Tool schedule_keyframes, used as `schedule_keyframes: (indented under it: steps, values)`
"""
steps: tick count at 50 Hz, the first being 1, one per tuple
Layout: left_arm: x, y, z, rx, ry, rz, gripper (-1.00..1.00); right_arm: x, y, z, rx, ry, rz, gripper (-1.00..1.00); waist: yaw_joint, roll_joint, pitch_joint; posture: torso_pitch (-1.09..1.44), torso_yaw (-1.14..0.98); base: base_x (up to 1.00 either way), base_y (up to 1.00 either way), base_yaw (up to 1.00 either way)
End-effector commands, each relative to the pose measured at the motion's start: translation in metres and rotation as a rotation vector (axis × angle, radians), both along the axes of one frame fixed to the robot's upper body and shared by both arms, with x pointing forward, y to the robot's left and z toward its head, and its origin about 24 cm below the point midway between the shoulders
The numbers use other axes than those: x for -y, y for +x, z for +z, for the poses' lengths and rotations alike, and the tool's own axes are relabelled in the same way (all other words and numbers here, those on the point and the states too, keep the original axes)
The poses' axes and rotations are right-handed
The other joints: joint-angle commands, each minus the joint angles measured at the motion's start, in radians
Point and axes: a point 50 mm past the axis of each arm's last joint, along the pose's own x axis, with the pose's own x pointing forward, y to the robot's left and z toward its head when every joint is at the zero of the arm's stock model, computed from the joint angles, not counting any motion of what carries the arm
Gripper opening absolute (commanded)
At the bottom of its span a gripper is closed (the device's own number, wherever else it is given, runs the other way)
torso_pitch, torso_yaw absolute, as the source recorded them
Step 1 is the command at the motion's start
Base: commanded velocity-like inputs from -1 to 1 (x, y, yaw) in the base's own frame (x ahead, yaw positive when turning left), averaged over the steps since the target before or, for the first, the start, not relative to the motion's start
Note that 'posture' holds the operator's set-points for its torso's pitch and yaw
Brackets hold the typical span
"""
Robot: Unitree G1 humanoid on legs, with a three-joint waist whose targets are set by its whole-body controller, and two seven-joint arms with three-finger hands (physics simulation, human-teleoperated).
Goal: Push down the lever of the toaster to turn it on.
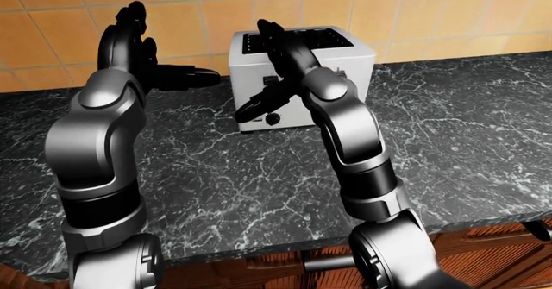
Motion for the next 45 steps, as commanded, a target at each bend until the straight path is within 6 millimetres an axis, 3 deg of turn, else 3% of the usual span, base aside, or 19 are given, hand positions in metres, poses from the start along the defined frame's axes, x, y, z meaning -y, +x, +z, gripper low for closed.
schedule_keyframes:
  steps: [1,4,11,16,31,45]
  values:
    - [0.000,-0.005,0.020,0.094,0.010,0.001,1.00,-0.004,-0.002,0.006,0.021,-0.001,0.014,1.00,0.000,0.006,-0.016,-0.21,0.00,0.00,0.00,0.00]
    - [0.000,-0.005,0.020,0.093,0.011,0.002,1.00,-0.006,-0.004,0.001,0.014,-0.006,0.022,1.00,0.000,0.007,-0.018,-0.21,0.00,0.00,0.00,0.00]
    - [0.000,-0.005,0.019,0.093,0.010,0.003,1.00,-0.001,-0.023,0.035,0.085,0.002,0.006,1.00,0.002,0.005,-0.019,-0.21,0.00,0.00,0.00,0.00]
    - [0.000,-0.005,0.020,0.094,0.011,0.001,1.00,0.002,-0.040,0.045,0.115,0.004,-0.002,1.00,0.004,0.003,-0.010,-0.21,0.00,0.00,0.00,0.00]
    - [0.001,-0.006,0.020,0.092,0.010,0.002,1.00,-0.012,-0.063,0.030,0.091,-0.019,0.047,1.00,0.000,0.009,-0.008,-0.21,0.00,0.00,0.00,0.00]
    - [0.001,-0.006,0.019,0.092,0.009,0.002,1.00,-0.008,-0.047,0.014,0.057,-0.008,0.030,1.00,-0.007,0.017,-0.011,-0.21,0.00,0.00,0.00,0.00]
